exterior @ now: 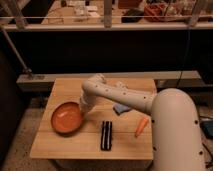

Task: Drag the ceramic bowl in a circle

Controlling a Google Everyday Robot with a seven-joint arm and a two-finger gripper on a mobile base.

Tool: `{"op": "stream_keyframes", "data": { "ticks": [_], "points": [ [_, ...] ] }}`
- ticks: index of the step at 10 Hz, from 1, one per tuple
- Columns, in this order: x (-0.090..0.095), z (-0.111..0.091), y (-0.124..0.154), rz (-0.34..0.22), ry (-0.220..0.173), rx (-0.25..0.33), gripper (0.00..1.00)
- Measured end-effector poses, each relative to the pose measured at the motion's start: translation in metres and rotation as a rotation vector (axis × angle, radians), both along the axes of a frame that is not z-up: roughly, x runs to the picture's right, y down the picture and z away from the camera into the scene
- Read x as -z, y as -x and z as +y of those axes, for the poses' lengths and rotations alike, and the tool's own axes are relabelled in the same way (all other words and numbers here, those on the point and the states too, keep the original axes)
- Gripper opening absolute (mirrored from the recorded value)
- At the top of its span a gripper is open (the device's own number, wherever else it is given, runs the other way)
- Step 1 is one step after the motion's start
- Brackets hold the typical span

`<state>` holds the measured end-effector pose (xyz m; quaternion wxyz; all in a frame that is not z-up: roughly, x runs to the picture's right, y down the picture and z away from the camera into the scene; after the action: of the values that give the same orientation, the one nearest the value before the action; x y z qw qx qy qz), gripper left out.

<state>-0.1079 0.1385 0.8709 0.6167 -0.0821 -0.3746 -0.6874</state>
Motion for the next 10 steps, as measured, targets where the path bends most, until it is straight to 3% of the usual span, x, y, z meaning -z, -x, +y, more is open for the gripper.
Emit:
{"op": "stream_keyframes", "data": {
  "ticks": [3, 6, 8, 10],
  "points": [
    [0.023, 0.023, -0.042, 0.051, 0.012, -0.063, 0.00],
    [0.055, 0.060, -0.051, 0.049, 0.033, -0.070, 0.00],
    [0.069, 0.081, -0.041, 0.019, 0.066, -0.025, 0.00],
    [0.080, 0.097, -0.013, -0.038, 0.092, 0.067, 0.00]
  ]
}}
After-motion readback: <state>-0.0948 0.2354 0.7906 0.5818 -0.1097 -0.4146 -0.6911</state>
